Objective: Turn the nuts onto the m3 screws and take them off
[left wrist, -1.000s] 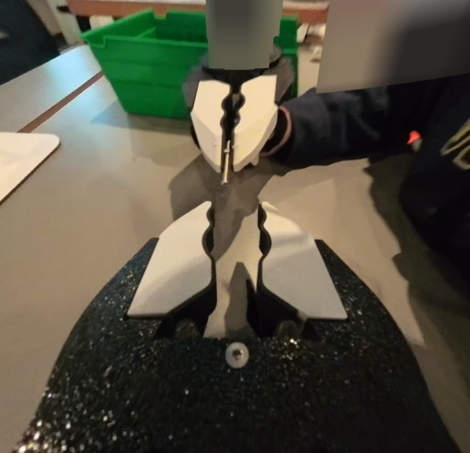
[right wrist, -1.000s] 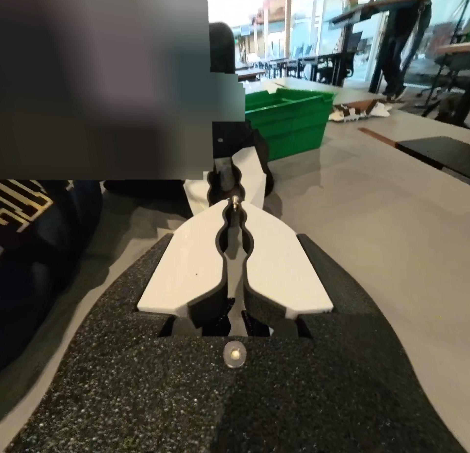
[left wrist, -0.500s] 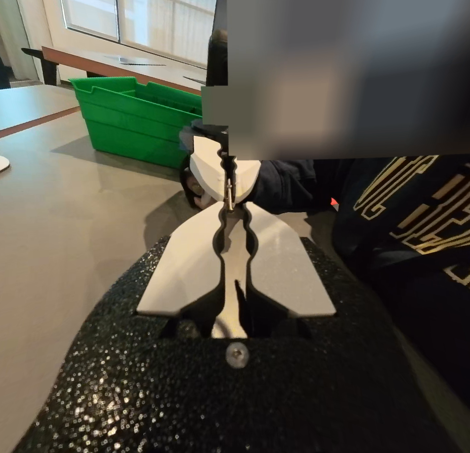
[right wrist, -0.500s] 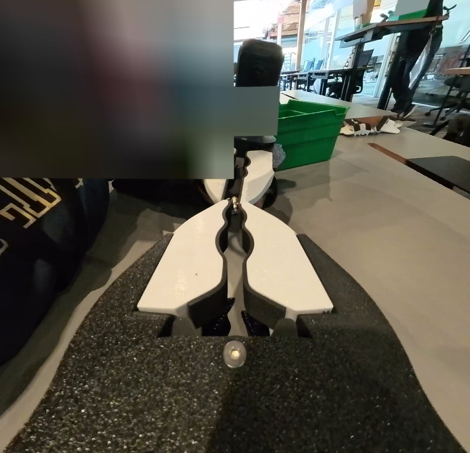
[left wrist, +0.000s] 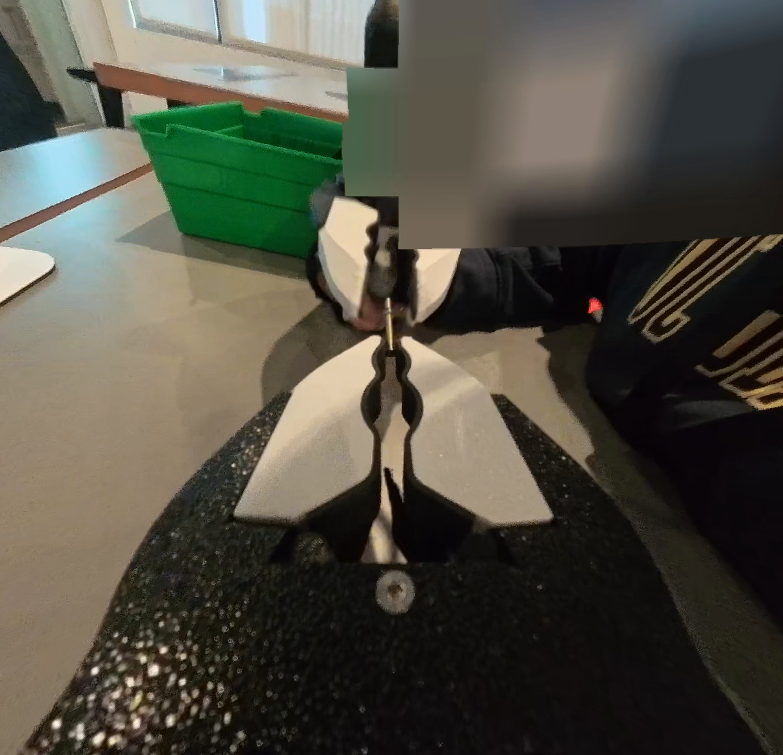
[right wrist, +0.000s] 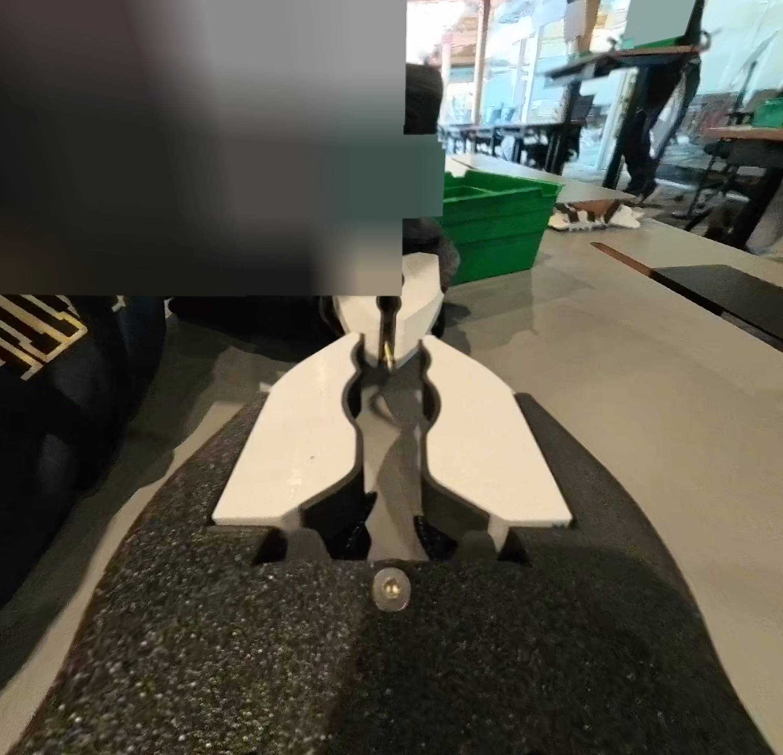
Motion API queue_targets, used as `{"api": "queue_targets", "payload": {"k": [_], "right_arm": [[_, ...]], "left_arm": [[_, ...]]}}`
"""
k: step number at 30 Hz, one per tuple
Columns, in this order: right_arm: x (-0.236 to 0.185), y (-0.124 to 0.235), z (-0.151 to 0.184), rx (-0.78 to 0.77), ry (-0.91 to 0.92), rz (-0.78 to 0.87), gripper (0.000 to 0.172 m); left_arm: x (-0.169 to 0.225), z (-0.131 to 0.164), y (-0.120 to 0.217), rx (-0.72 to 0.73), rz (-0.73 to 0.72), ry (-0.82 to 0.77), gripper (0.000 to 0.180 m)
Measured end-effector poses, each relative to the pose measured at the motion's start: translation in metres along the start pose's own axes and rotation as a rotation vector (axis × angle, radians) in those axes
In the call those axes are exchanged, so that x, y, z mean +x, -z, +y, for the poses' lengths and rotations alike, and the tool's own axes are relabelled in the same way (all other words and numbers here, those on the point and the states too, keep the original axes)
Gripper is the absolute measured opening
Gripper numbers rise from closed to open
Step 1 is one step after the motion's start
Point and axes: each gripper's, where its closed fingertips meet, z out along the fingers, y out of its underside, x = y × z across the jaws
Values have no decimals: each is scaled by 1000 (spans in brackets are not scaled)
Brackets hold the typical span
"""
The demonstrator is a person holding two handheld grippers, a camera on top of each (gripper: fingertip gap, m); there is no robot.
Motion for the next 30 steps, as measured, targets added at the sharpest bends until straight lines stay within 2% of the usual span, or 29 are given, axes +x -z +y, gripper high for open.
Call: {"api": "queue_targets", "payload": {"k": [4, 7, 13, 21, 23, 27, 30], "right_arm": [[-5, 5, 18, -136, 9, 13, 28], [-8, 3, 29, -222, -8, 6, 29], [-12, 5, 44, -333, -46, -8, 28], [-19, 5, 48, -356, -32, -48, 26], [-27, 6, 44, -329, -46, -107, 15], [-14, 7, 40, -294, -83, -28, 23], [-16, 5, 45, -328, -81, -37, 24]], "left_arm": [[-1, 23, -7, -184, -50, -78, 3], [-2, 34, -9, -260, -65, -109, 3], [1, 39, -9, -295, -36, -91, 3], [2, 37, -8, -294, -21, -73, 3], [3, 38, -9, -301, -23, -75, 3], [5, 37, -9, -299, -12, -81, 3], [6, 35, -8, -289, -11, -79, 3]]}}
